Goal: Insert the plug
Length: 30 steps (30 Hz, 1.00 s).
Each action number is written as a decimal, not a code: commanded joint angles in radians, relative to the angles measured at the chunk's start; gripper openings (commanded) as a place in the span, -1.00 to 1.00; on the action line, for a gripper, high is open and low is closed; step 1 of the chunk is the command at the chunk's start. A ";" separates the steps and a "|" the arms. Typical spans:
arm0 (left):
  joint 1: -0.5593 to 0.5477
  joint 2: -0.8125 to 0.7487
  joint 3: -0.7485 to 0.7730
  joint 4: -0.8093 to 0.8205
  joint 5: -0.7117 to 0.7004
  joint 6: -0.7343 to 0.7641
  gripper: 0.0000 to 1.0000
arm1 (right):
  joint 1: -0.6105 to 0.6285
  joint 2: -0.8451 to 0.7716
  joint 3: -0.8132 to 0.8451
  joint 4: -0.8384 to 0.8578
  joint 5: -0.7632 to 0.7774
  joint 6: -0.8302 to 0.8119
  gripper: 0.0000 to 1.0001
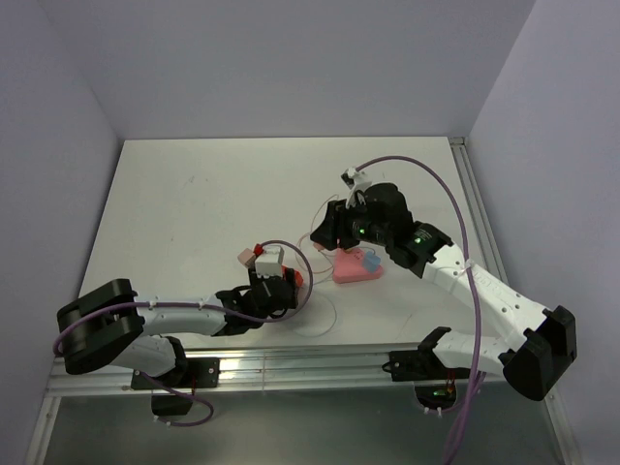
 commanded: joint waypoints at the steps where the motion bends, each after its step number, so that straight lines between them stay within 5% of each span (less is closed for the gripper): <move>1: -0.018 0.033 -0.053 0.050 0.167 0.072 -0.99 | 0.005 -0.011 -0.017 0.033 -0.018 -0.010 -1.00; 4: -0.033 0.034 -0.088 0.085 0.176 0.063 -0.99 | 0.008 0.006 -0.022 0.036 -0.038 -0.004 -1.00; 7: -0.049 0.037 -0.114 0.079 0.145 0.029 -0.50 | 0.022 0.029 -0.023 0.036 -0.030 0.000 -1.00; 8: -0.056 0.037 -0.121 0.082 0.130 0.021 -0.05 | 0.044 0.035 -0.020 0.036 0.005 0.000 -1.00; 11: -0.096 0.020 -0.144 0.055 0.081 -0.043 0.41 | 0.104 0.064 -0.013 0.039 0.067 0.004 -1.00; 17: -0.181 -0.041 -0.136 -0.042 0.009 -0.140 0.96 | 0.144 0.099 -0.026 0.082 0.074 -0.001 -1.00; 24: -0.267 -0.231 -0.117 -0.305 -0.082 -0.447 0.99 | 0.193 0.119 -0.054 0.138 0.054 -0.064 -1.00; 30: -0.311 -0.644 -0.243 -0.347 -0.094 -0.543 0.77 | 0.272 0.158 -0.074 0.178 0.191 -0.070 -1.00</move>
